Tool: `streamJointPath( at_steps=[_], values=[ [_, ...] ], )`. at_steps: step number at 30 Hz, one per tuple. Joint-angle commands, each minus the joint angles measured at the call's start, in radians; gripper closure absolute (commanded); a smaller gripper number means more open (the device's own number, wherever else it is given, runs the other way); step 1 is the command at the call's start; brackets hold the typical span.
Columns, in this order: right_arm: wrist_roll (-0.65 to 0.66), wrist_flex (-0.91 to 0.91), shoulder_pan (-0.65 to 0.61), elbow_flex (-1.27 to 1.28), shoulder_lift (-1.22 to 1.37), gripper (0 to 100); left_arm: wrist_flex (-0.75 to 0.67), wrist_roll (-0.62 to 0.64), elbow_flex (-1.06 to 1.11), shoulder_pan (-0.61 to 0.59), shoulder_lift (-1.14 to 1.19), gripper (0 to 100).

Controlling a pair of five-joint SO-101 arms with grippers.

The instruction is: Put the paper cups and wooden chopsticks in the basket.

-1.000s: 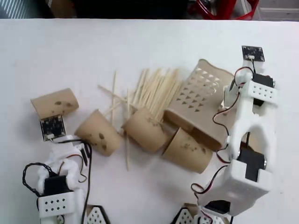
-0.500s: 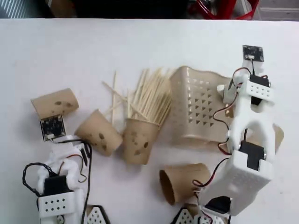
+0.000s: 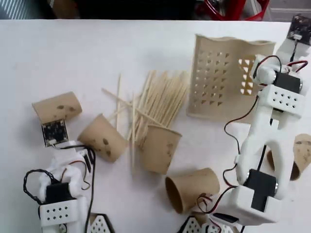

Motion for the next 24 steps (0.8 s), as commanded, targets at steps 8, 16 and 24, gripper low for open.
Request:
streamJointPath(
  at_steps=[8, 16, 24],
  values=[
    [-0.175, -0.619, 0.001, 0.224, -0.117, 98.2, 0.002, 0.005, -0.005, -0.008, -0.008, 87],
    [-0.175, -1.233, 0.002, 0.683, -0.171, 98.2, 0.002, 0.005, -0.005, -0.008, -0.008, 87],
    [-0.176, -1.712, 0.033, 1.1, -0.228, 98.1, 0.002, 0.005, -0.005, -0.008, -0.008, 87]
  ],
)
